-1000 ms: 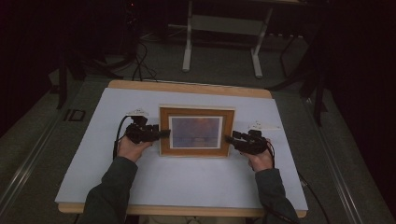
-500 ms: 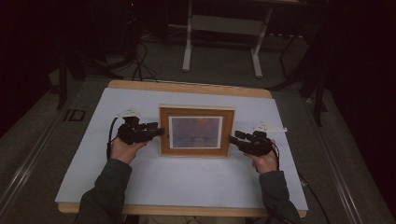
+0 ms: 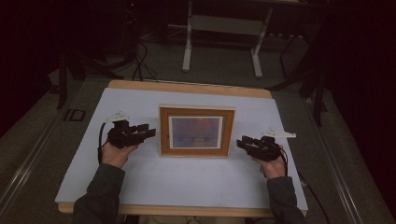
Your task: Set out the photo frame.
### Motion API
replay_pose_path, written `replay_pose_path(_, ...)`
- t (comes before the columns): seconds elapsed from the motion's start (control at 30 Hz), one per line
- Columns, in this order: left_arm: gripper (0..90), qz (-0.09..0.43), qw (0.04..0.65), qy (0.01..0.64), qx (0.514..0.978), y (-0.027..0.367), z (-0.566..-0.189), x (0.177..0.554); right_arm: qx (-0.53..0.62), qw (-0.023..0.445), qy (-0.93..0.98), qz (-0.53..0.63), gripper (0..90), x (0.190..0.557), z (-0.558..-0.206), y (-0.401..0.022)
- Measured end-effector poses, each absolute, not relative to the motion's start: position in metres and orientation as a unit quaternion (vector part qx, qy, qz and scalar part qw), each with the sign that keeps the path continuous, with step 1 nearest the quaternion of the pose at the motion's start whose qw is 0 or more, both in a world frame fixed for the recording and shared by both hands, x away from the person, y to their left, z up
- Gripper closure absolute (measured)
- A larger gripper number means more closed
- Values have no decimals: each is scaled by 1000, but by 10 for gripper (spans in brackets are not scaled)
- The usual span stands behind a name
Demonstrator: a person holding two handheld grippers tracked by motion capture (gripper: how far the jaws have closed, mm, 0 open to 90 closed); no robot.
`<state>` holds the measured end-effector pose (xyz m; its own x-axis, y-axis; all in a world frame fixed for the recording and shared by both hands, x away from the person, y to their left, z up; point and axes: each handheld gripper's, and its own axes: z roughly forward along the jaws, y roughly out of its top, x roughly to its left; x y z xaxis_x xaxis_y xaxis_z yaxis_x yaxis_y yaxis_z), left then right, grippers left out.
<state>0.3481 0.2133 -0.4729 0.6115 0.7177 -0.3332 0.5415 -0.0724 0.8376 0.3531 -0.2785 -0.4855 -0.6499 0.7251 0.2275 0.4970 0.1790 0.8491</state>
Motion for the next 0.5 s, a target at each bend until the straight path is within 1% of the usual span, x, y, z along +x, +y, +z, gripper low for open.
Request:
replay_pose_path(0.33, 525, 93, 515, 456, 720, 225, -489, 337, 412, 122, 765, 480, 632, 347, -496, -282)
replay_pose_path(0.5, 525, 107, 495, 459, 730, 224, -494, 335, 422, 130, 765, 469, 639, 346, -502, -285)
